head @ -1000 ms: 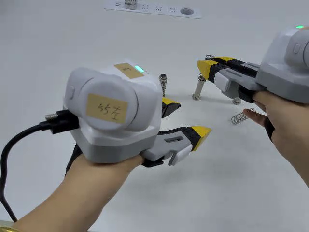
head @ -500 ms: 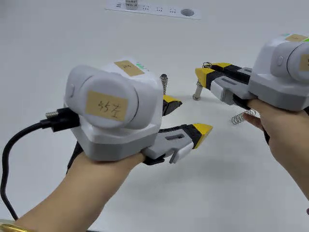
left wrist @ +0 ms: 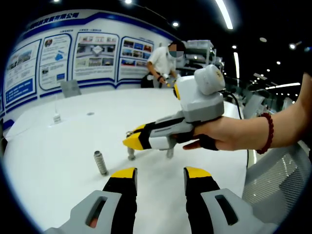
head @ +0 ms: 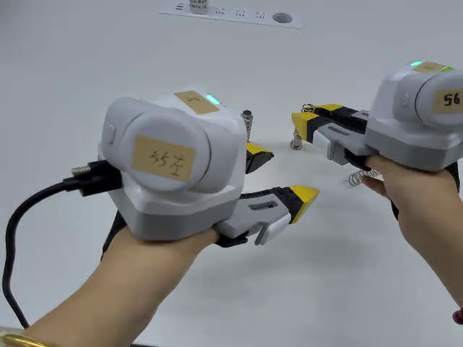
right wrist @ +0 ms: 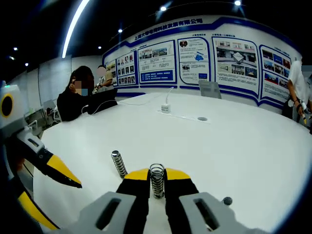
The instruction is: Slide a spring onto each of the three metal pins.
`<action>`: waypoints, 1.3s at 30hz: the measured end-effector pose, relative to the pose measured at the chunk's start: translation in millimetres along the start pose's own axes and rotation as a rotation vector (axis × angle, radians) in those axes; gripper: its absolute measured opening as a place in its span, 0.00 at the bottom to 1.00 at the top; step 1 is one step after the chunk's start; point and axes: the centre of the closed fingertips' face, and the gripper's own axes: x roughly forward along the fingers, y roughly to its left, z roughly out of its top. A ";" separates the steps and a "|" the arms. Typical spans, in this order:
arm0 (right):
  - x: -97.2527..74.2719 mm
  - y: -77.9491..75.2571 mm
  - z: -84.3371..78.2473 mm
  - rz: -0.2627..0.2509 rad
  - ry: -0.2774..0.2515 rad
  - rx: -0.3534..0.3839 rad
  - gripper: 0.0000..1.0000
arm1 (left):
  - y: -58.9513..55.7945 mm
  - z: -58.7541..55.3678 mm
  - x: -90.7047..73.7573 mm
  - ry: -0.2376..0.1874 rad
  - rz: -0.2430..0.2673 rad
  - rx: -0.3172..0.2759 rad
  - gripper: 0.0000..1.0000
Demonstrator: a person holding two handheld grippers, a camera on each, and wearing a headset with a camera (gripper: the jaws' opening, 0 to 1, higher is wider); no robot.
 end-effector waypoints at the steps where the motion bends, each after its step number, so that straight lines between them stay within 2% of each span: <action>1: 0.3 0.1 -1.3 0.000 0.005 0.003 0.12 | 0.0 0.0 0.1 0.000 -0.001 -0.002 0.39; 12: 4.8 0.0 -17.0 -0.003 0.054 0.018 0.12 | 0.7 -1.2 0.4 0.006 0.001 -0.006 0.39; 13: 5.0 0.5 -15.0 -0.002 0.041 0.025 0.12 | 0.8 -1.2 0.4 0.006 0.001 -0.006 0.39; 20: 5.0 0.7 -16.6 -0.001 0.051 0.019 0.12 | 0.1 -1.7 0.4 0.007 0.000 -0.003 0.39; 21: 4.9 0.1 -16.5 -0.004 0.053 0.045 0.12 | 0.1 -2.0 0.5 0.008 0.000 -0.001 0.39; 30: -1.0 2.0 -3.8 0.018 0.033 0.075 0.22 | 0.1 -1.1 0.8 0.002 0.009 0.019 0.39; 39: -19.6 6.8 10.6 0.048 0.003 0.100 0.28 | -1.2 0.0 2.0 -0.013 0.018 0.009 0.47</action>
